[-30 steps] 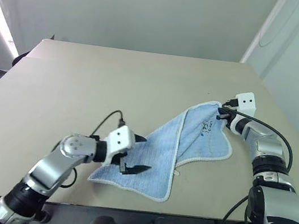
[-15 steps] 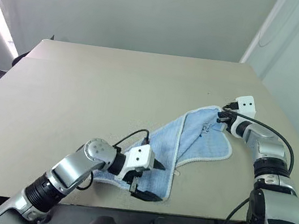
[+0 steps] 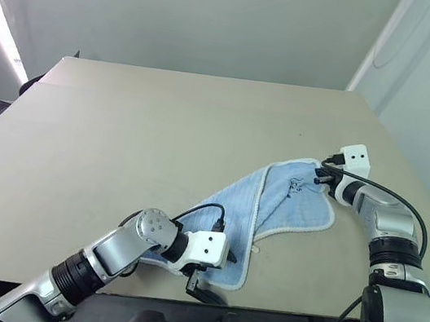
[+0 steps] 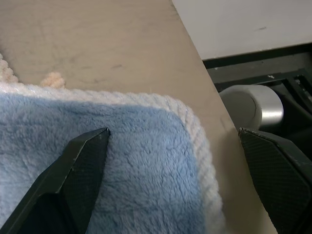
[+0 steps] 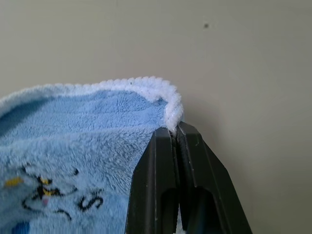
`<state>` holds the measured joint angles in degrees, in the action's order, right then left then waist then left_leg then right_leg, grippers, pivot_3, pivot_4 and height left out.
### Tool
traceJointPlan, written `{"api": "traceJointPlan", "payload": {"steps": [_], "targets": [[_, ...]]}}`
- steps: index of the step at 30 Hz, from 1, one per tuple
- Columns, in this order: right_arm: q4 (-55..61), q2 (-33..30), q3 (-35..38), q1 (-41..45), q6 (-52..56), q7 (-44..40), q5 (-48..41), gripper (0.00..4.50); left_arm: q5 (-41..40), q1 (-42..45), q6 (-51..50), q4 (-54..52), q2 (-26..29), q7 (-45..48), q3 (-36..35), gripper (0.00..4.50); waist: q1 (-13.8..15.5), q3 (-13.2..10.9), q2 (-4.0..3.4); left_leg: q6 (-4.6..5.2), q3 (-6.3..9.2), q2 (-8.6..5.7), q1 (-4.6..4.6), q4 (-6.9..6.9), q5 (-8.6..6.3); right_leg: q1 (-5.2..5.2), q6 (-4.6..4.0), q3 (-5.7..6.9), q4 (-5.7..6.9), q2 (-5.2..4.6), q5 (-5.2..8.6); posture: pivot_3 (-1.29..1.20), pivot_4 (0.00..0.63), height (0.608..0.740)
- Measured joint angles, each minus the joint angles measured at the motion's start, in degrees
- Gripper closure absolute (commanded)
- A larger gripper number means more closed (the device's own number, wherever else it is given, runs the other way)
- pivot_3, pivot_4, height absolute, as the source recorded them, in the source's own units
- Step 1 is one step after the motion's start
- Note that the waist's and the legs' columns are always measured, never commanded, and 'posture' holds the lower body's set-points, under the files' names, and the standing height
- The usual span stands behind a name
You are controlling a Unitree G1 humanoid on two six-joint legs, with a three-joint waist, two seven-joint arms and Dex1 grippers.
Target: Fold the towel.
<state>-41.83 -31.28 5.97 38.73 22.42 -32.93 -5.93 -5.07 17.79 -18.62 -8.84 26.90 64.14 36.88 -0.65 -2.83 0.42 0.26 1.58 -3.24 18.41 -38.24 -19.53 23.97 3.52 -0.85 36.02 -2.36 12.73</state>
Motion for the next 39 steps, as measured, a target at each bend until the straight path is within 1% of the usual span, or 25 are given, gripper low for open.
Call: {"api": "traceJointPlan", "payload": {"steps": [1,4,5,15,23,30,32,36,39], "targets": [[0.01,-0.04,0.0,-0.09,0.26,0.0,0.0,4.48,-0.03,0.0,-0.15,-0.01,-0.02,0.03,-0.06,0.0,-0.01,0.0,0.0,0.0,0.0,0.0,0.0,0.0,0.0,0.0,0.0,0.0,0.0,0.0,0.0,0.0,0.0,0.74],[0.13,-0.31,0.0,-0.11,0.43,-0.01,0.0,4.5,-0.2,-0.01,-1.03,-0.06,-0.48,-0.09,-0.37,0.58,-0.01,0.0,-0.01,0.0,0.0,0.0,-0.03,-0.01,0.0,-0.04,0.0,0.0,0.0,0.0,0.0,0.0,0.0,0.74],[0.16,-0.32,0.0,-0.11,0.44,-0.02,0.0,4.5,-0.21,-0.01,-1.25,-0.05,-0.66,-0.19,-0.47,0.85,-0.01,0.0,-0.01,0.0,0.0,0.0,-0.02,-0.01,0.0,-0.04,0.0,0.0,0.0,0.0,0.0,0.0,0.0,0.74],[0.16,-0.4,0.0,-0.12,0.42,-0.18,0.03,4.5,-2.64,-1.28,-3.84,-0.15,-2.41,-1.11,-2.27,4.49,-0.03,0.0,-0.01,0.0,0.0,0.0,-0.03,-0.01,0.0,-0.04,0.01,0.0,0.01,0.01,0.0,0.0,0.0,0.74],[0.16,-0.7,0.0,-0.11,0.34,-0.29,0.05,4.5,-4.59,-1.92,-5.62,-1.81,-2.54,-3.47,-5.51,4.49,-0.05,0.0,-0.01,0.0,0.0,0.0,-0.03,-0.01,0.0,-0.04,0.01,0.0,0.01,0.01,0.0,0.0,0.0,0.74],[0.16,-0.73,0.0,-0.11,0.22,-0.3,0.06,4.5,-10.91,-3.54,-9.46,-4.75,-2.22,-6.28,-14.79,4.49,-0.11,0.0,-0.01,0.0,0.01,0.01,-0.03,-0.01,0.0,-0.02,0.01,0.0,0.02,0.01,0.0,0.0,0.0,0.74],[0.16,-0.73,-0.01,-0.11,0.11,-0.27,0.04,4.5,-13.76,-3.56,-11.18,-4.68,-2.29,-7.39,-18.87,4.49,-0.07,0.0,-0.01,0.0,0.01,0.01,-0.03,-0.01,0.0,-0.02,0.01,0.0,0.02,0.01,-0.01,0.0,0.0,0.74],[0.03,-0.72,0.02,-0.05,-0.4,-0.17,-0.03,4.5,-21.66,-1.08,-15.66,-2.3,-1.74,-10.26,-31.68,4.49,-0.15,0.0,0.0,-0.01,0.01,0.01,-0.04,-0.03,0.0,-0.01,0.02,0.01,0.05,0.02,-0.01,0.0,0.0,0.74],[-0.96,-0.72,0.24,0.21,-1.57,-0.15,-0.1,4.5,-25.74,1.61,-17.46,2.13,1.28,-11.95,-41.23,4.49,-0.35,0.0,0.0,-0.01,0.01,0.01,-0.04,-0.02,0.0,0.01,0.02,0.01,0.05,0.03,-0.01,0.0,0.0,0.74]]}}
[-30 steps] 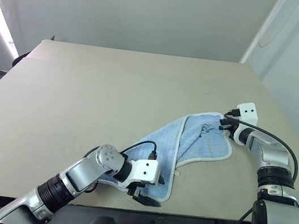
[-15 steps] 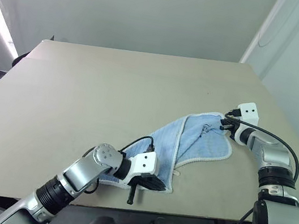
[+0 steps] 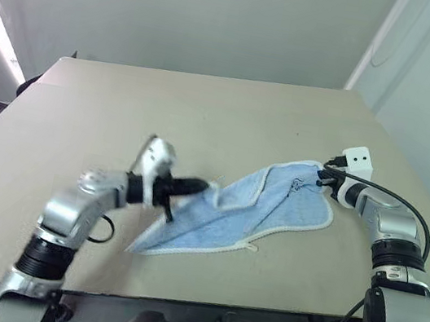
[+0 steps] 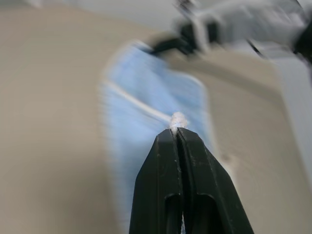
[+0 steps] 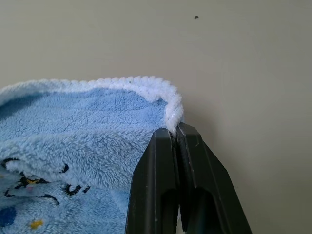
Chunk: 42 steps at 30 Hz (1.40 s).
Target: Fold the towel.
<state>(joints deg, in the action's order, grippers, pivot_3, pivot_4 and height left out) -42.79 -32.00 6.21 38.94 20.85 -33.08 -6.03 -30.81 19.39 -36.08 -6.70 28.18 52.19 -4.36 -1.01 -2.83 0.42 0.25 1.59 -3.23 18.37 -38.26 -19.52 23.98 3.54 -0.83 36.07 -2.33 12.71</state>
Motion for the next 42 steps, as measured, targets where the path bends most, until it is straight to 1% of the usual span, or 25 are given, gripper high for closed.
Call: {"api": "traceJointPlan", "payload": {"steps": [3,6,8,14,16,21,23,27,30,33,37,40,42], "targets": [[-1.83,0.15,0.34,0.83,-1.88,-0.02,-0.19,4.5,-0.94,2.97,0.03,8.31,1.3,-2.89,-6.02,4.49,0.08,0.0,0.0,-0.01,0.0,-0.01,0.02,0.0,0.0,0.01,0.07,0.0,-0.04,-0.02,-0.05,0.0,0.0,0.74],[-3.05,0.64,1.1,2.13,-2.79,-0.05,-1.04,4.5,-1.16,5.96,0.25,16.22,1.37,-6.15,-9.82,4.49,0.09,0.0,0.02,-0.01,0.0,-0.02,0.07,-0.01,0.0,0.05,0.09,0.0,-0.05,-0.03,-0.07,0.0,0.0,0.74],[-4.19,1.16,1.32,3.46,-3.03,-0.26,-1.58,4.5,-0.81,9.67,1.7,23.28,1.17,-9.15,-11.88,4.49,0.2,0.01,0.03,-0.03,0.02,-0.02,0.09,-0.01,0.01,0.08,0.09,0.0,-0.05,-0.04,-0.07,0.0,0.0,0.74],[-6.82,1.97,0.87,4.82,-5.57,-0.85,-1.36,4.5,3.38,14.84,7.69,36.38,-0.33,-12.62,-11.88,4.49,0.21,0.02,0.04,-0.05,0.02,-0.07,0.32,0.02,0.0,0.36,0.12,0.01,-0.02,-0.13,-0.15,0.0,0.0,0.74],[-7.59,2.35,0.38,4.8,-7.37,-0.89,-0.87,4.5,4.72,15.47,9.85,39.53,-0.95,-12.55,-11.04,4.49,0.15,0.02,0.04,-0.07,0.01,-0.08,0.5,0.01,0.01,0.51,0.13,0.01,-0.02,-0.14,-0.19,0.0,0.0,0.74],[-9.03,3.67,1.1,5.05,-13.37,-0.62,-1.11,4.5,7.61,18.94,16.8,49.01,-2.08,-11.57,-9.94,4.49,-0.13,0.03,0.06,-0.48,0.01,-0.08,1.01,-0.01,0.25,1.03,0.07,0.01,0.01,-0.13,-0.33,0.0,0.0,0.74],[-9.92,4.1,1.79,5.71,-16.72,0.1,-1.4,4.5,7.8,20.59,19.91,52.05,-2.4,-11.13,-10.07,4.49,-0.05,0.04,0.06,-0.58,0.01,-0.08,1.03,-0.01,0.3,1.07,0.06,0.01,0.01,-0.13,-0.35,0.0,0.0,0.74],[-12.91,5.36,3.85,9.14,-25.14,2.16,-2.17,4.5,7.99,26.15,26.73,59.75,-2.77,-10.94,-10.68,4.49,-0.06,0.04,0.08,-0.58,0.01,-0.08,1.04,-0.02,0.31,1.07,0.07,0.01,0.01,-0.13,-0.41,0.0,0.0,0.74],[-17.99,6.12,5.84,14.45,-30.21,6.47,-2.45,4.5,8.98,32.2,34.43,66.64,-2.75,-12.69,-12.03,4.49,-0.07,0.04,0.08,-0.58,0.01,-0.08,1.05,-0.02,0.31,1.07,0.05,0.02,0.0,-0.13,-0.46,0.0,0.0,0.74],[-21.87,6.0,7.87,18.58,-34.3,9.21,-3.12,4.5,9.18,36.49,40.45,70.9,-1.76,-13.3,-13.41,4.49,-0.11,0.05,0.09,-0.58,0.01,-0.07,1.07,0.0,0.31,1.09,0.05,0.01,-0.02,-0.13,-0.46,0.0,0.0,0.74],[-23.73,5.61,9.99,20.81,-38.52,8.39,-4.33,4.5,9.34,39.52,42.74,73.61,0.04,-10.17,-14.31,4.49,-0.13,0.06,0.1,-0.57,0.0,-0.07,1.1,0.01,0.31,1.09,0.06,0.01,-0.06,-0.13,-0.46,0.0,0.0,0.74],[-23.87,5.18,10.87,20.37,-40.68,3.73,-5.52,4.5,9.93,38.89,44.45,73.3,1.66,-6.19,-14.33,4.49,-0.23,0.06,0.1,-0.56,-0.01,-0.07,1.11,0.01,0.3,1.1,0.06,0.01,-0.06,-0.13,-0.46,0.0,0.0,0.74],[-22.24,5.05,11.13,18.26,-41.53,-0.93,-6.85,4.5,10.6,35.64,46.96,70.88,2.72,-3.55,-14.19,4.49,-0.42,0.1,0.1,-0.48,-0.01,-0.05,1.06,0.05,0.26,1.08,0.06,0.01,-0.04,-0.13,-0.46,0.0,0.0,0.74]]}}
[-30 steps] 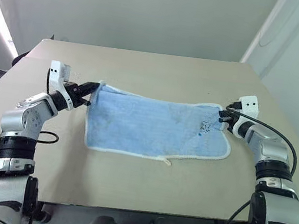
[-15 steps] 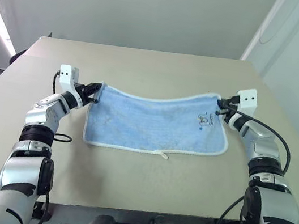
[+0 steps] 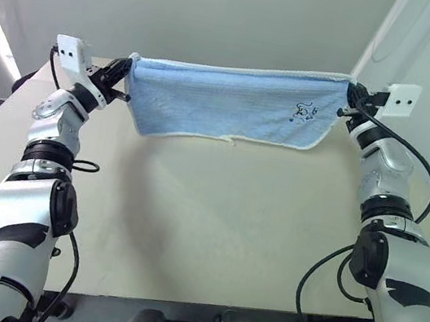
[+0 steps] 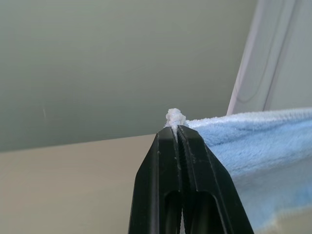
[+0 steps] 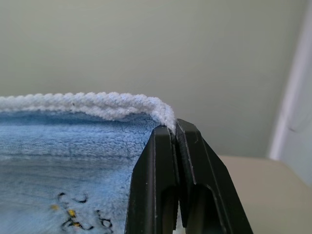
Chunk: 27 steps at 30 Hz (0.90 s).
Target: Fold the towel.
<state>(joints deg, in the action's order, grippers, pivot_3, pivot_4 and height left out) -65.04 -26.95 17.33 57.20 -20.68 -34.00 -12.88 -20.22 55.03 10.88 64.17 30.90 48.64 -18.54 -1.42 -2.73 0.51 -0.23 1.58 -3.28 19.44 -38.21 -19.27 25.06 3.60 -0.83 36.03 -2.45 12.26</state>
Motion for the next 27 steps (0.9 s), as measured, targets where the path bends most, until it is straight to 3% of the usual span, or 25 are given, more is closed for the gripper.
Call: {"api": "traceJointPlan", "payload": {"steps": [6,10,18,27], "targets": [[10.79,0.07,0.0,-13.45,2.25,-11.66,-4.66,4.5,0.45,-19.54,0.97,-13.38,0.52,5.72,1.02,4.49,-0.19,0.03,-0.02,0.27,0.0,0.02,0.01,-0.06,-0.15,0.01,0.0,-0.02,0.09,-0.01,0.0,0.0,0.0,0.74],[27.32,-0.02,-0.27,-25.7,10.06,-18.17,-9.96,4.5,0.23,-32.74,-2.26,-27.63,0.74,5.27,1.36,4.49,0.43,0.03,-0.02,0.28,0.02,0.04,0.01,-0.09,-0.16,0.03,-0.01,-0.01,0.16,-0.01,-0.01,0.0,0.0,0.74],[54.2,-6.94,0.17,-46.53,28.01,-25.75,-20.13,4.5,-8.04,-48.16,-15.38,-50.06,7.15,8.69,-2.42,4.49,1.09,0.1,-0.05,0.3,0.03,0.05,-0.35,-0.12,-0.16,-0.4,-0.01,0.01,0.1,-0.01,0.0,0.0,0.0,0.74],[66.27,-14.79,1.33,-63.36,36.68,-31.9,-22.73,4.5,-13.82,-65.55,-26.55,-61.63,13.92,16.64,-5.47,4.49,0.83,0.02,-0.11,0.38,-0.04,0.14,-1.23,-0.12,-0.2,-1.68,-0.03,0.02,-0.1,0.05,0.6,0.0,0.0,0.74]]}}
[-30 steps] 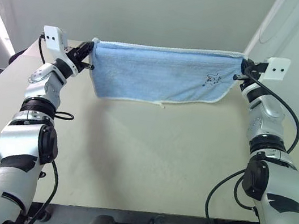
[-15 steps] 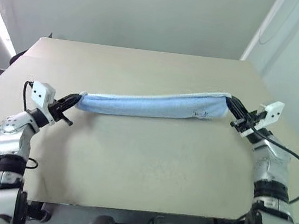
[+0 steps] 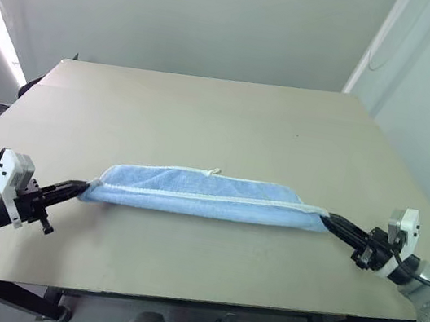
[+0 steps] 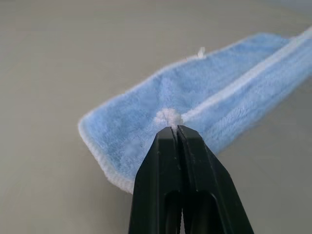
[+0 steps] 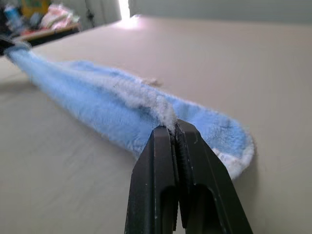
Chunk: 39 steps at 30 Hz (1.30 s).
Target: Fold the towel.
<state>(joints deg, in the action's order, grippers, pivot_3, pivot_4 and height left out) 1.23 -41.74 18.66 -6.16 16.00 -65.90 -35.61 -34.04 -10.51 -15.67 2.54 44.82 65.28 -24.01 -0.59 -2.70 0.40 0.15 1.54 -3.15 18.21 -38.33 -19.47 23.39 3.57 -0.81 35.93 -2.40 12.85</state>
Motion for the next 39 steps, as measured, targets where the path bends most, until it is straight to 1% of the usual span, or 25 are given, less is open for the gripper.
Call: {"api": "traceJointPlan", "payload": {"steps": [2,5,7,11,12,14,17,19,23,26,30,31,32,33,34,35,37,39], "targets": [[0.75,-1.33,0.13,-1.34,0.55,-0.86,0.03,4.5,-0.22,-2.21,-0.59,-0.6,0.32,1.05,-0.08,4.49,-0.01,-0.02,0.02,0.0,0.0,0.02,-0.15,0.0,0.0,-0.22,0.02,0.02,-0.06,-0.01,0.02,0.0,0.0,0.74],[0.73,-1.81,-0.11,-0.2,1.47,-0.62,0.48,4.5,0.13,-1.68,-1.08,0.43,0.3,1.21,0.36,4.49,0.01,-0.12,0.21,-0.01,0.0,0.06,-0.19,0.0,0.0,-0.26,0.03,0.08,-0.06,-0.01,0.02,0.0,0.0,0.74],[0.66,-1.93,-1.0,2.22,2.21,-0.02,1.18,4.5,1.14,1.26,-0.98,2.68,0.27,0.82,1.29,4.49,0.02,-0.13,0.21,-0.01,0.0,0.06,-0.19,0.0,0.0,-0.24,0.03,0.11,-0.03,-0.01,0.01,0.0,0.0,0.74],[-2.61,-1.41,-5.15,9.76,3.13,2.45,4.05,4.5,3.28,10.48,-0.64,9.63,-0.7,-1.38,3.28,4.49,0.06,-0.08,0.26,-0.01,0.0,0.06,-0.13,0.0,0.01,-0.04,0.08,0.13,0.0,0.02,-0.06,0.0,0.0,0.74],[-4.1,-0.66,-5.88,11.73,3.12,3.22,4.84,4.5,3.95,12.23,-0.5,11.43,-0.73,-1.74,3.89,4.49,0.01,-0.04,0.31,-0.01,0.0,0.06,-0.15,0.0,0.01,0.06,0.19,0.14,0.01,0.02,-0.2,0.0,0.0,0.74],[-7.61,0.94,-7.26,14.96,2.17,5.21,6.83,4.5,5.14,15.02,-0.05,14.22,-1.49,-2.0,5.35,4.49,-0.08,0.0,0.36,0.01,-0.01,0.04,0.02,0.01,0.0,0.32,0.1,0.12,0.01,-0.02,-0.31,0.0,0.0,0.74],[-15.89,2.79,-10.7,20.11,-0.72,9.6,13.13,4.5,6.91,18.96,1.5,19.13,-3.86,-2.97,7.13,4.49,0.05,0.02,0.4,0.01,-0.04,-0.02,0.36,0.01,-0.01,0.74,0.11,0.1,0.05,-0.1,-0.36,0.0,0.0,0.74],[-20.66,3.96,-11.79,22.82,-2.31,11.69,15.75,4.5,7.96,21.24,2.68,22.48,-4.83,-3.6,7.62,4.49,0.11,0.02,0.4,0.0,-0.03,-0.02,0.54,0.03,-0.01,0.97,0.09,0.1,0.1,-0.11,-0.37,0.0,0.0,0.74],[-27.86,5.84,-12.87,27.25,-5.84,14.57,19.17,4.5,9.72,25.59,5.68,28.16,-6.3,-5.04,7.84,4.49,0.14,0.03,0.4,-0.01,-0.02,-0.02,0.62,0.05,-0.01,1.06,0.06,0.1,0.13,-0.12,-0.39,0.0,0.0,0.74],[-32.48,6.89,-13.93,30.17,-7.0,16.61,21.54,4.5,10.61,27.54,7.23,30.52,-6.75,-5.55,8.27,4.49,-0.07,0.04,0.39,-0.01,-0.04,-0.02,0.61,0.05,-0.01,1.06,0.06,0.09,0.13,-0.13,-0.4,0.0,0.0,0.74],[-36.51,7.19,-15.41,31.43,-8.04,17.14,23.66,4.5,11.49,28.83,8.77,33.78,-7.43,-5.79,9.18,4.49,-0.06,0.04,0.38,-0.01,-0.03,-0.02,0.62,0.07,-0.01,1.07,0.06,0.1,0.14,-0.13,-0.4,0.0,0.0,0.74],[-36.97,7.38,-15.45,31.49,-8.14,17.03,23.67,4.27,11.67,29.14,8.91,34.85,-7.71,-6.03,9.21,4.5,-0.04,0.04,0.38,-0.01,-0.03,-0.02,0.61,0.07,-0.01,1.07,0.05,0.1,0.14,-0.13,-0.4,0.0,0.0,0.74],[-37.43,7.74,-15.45,31.7,-8.29,16.9,23.66,3.99,12.07,29.41,9.09,36.03,-7.91,-6.42,9.25,4.14,-0.09,0.04,0.38,-0.01,-0.03,-0.02,0.61,0.06,-0.01,1.06,0.05,0.09,0.15,-0.12,-0.41,0.0,0.0,0.74],[-37.56,7.94,-15.45,31.76,-8.35,16.87,23.64,3.8,12.22,29.54,9.26,36.77,-8.02,-6.73,9.27,4.01,-0.13,0.04,0.38,-0.01,-0.03,-0.02,0.61,0.06,-0.01,1.06,0.05,0.09,0.15,-0.13,-0.41,0.0,0.0,0.74],[-37.64,8.09,-15.36,31.8,-8.24,16.86,23.56,3.45,12.31,29.76,9.65,37.77,-8.04,-7.04,9.26,3.77,-0.13,0.04,0.38,-0.01,-0.03,-0.02,0.6,0.06,-0.01,1.06,0.05,0.09,0.16,-0.13,-0.41,0.0,0.0,0.74],[-37.65,8.22,-15.18,31.95,-7.87,16.7,23.41,3.19,12.36,30.07,9.88,38.71,-8.06,-7.49,9.24,3.5,-0.1,0.04,0.38,-0.01,-0.03,-0.02,0.6,0.06,-0.01,1.06,0.05,0.09,0.17,-0.13,-0.41,0.0,0.0,0.74],[-37.65,8.83,-14.67,32.54,-7.52,16.54,22.93,2.38,12.52,31.09,10.35,40.47,-8.08,-8.21,9.22,2.7,-0.06,0.04,0.39,-0.01,-0.03,-0.02,0.6,0.05,0.0,1.06,0.04,0.1,0.18,-0.13,-0.42,0.0,0.0,0.74],[-37.66,9.44,-13.92,33.54,-7.03,16.68,22.61,1.72,13.08,32.51,11.67,42.3,-8.28,-9.29,9.22,2.03,-0.06,0.04,0.39,-0.01,-0.03,-0.02,0.6,0.04,0.0,1.06,0.05,0.1,0.18,-0.13,-0.42,0.0,0.0,0.74]]}}
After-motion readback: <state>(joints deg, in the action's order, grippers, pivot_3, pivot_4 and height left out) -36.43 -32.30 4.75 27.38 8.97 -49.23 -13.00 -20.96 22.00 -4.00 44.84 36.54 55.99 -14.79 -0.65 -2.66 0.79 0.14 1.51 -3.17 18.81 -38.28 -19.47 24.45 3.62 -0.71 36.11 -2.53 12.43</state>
